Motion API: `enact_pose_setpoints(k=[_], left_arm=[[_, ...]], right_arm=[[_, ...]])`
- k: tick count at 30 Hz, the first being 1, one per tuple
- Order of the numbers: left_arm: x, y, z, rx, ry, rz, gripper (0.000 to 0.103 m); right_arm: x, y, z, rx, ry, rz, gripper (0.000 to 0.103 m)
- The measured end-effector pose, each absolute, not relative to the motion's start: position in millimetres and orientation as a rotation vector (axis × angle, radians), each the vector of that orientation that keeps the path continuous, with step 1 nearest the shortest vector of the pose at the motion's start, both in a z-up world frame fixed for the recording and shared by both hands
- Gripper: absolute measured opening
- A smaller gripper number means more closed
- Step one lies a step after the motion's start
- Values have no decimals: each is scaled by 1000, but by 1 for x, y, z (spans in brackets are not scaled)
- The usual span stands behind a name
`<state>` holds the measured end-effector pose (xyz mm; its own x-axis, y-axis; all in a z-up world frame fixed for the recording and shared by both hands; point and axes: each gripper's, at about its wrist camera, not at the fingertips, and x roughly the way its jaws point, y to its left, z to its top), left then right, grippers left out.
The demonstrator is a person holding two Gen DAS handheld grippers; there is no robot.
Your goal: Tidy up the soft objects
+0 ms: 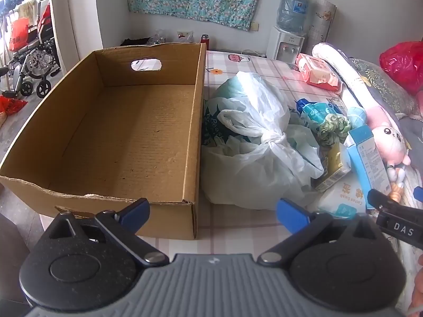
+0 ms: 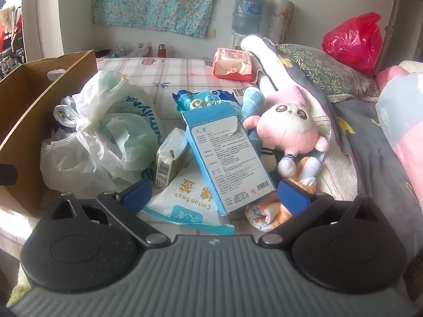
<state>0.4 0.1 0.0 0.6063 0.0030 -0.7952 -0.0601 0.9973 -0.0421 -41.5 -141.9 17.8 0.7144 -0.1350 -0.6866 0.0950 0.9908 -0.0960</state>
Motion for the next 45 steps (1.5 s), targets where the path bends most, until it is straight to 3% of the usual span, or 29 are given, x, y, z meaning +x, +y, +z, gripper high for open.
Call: enact_pose_setpoints(k=[45], left_arm=[[1,-13,-6,-53,956,-76,103]], right_arm=[[-34,-141,20,-85,827,-123,102]])
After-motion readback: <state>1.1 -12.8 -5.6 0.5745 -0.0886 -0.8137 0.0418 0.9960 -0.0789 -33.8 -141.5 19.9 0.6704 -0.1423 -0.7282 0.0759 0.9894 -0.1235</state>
